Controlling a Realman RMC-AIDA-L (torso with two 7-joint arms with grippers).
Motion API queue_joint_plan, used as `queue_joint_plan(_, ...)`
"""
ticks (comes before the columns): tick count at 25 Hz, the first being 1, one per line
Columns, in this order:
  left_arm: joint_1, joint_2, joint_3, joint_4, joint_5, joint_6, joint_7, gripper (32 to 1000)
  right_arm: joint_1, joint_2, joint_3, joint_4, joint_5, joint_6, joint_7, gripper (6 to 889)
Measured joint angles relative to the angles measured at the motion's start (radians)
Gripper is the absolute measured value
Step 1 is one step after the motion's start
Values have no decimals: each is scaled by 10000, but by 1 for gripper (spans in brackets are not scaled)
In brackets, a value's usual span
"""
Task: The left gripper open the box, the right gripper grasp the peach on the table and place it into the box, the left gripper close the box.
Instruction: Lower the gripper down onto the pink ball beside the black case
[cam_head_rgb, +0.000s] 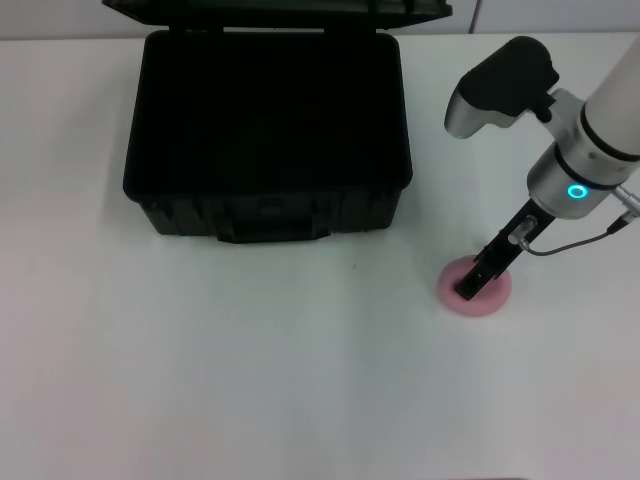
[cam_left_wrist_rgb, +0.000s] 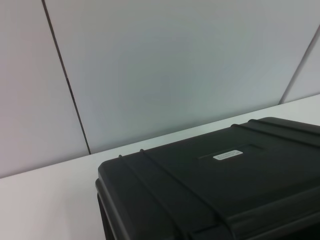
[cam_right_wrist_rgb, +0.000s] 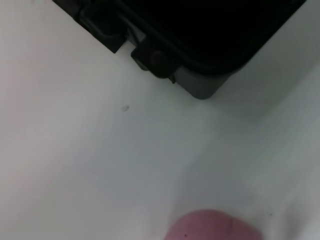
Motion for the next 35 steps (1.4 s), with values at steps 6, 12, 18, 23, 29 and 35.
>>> queue_joint_plan(6,-1,-1,0,0,-1,0,0,374,77,0,-3,134,6,-24,-9,849)
queue_joint_plan(12,-40,0,0,0,0,0,0,374,77,1,-3,165,7,-25,-42,804)
queue_joint_plan(18,-49,0,1,0,-1,0,0,374,73,13,-3,280,21,-135,-64,696)
queue_joint_plan(23,-49,0,0,0,-8,1,9,374,76,15,-3,343,9,-141,-45,646)
queue_joint_plan(29,-59,0,0,0,-17,1,14,374,112,15,-113,341,-6,-141,-36,587)
queue_joint_plan(35,-34,0,1,-1,-22,2,27,374,114,16,-207,270,4,-141,8,313)
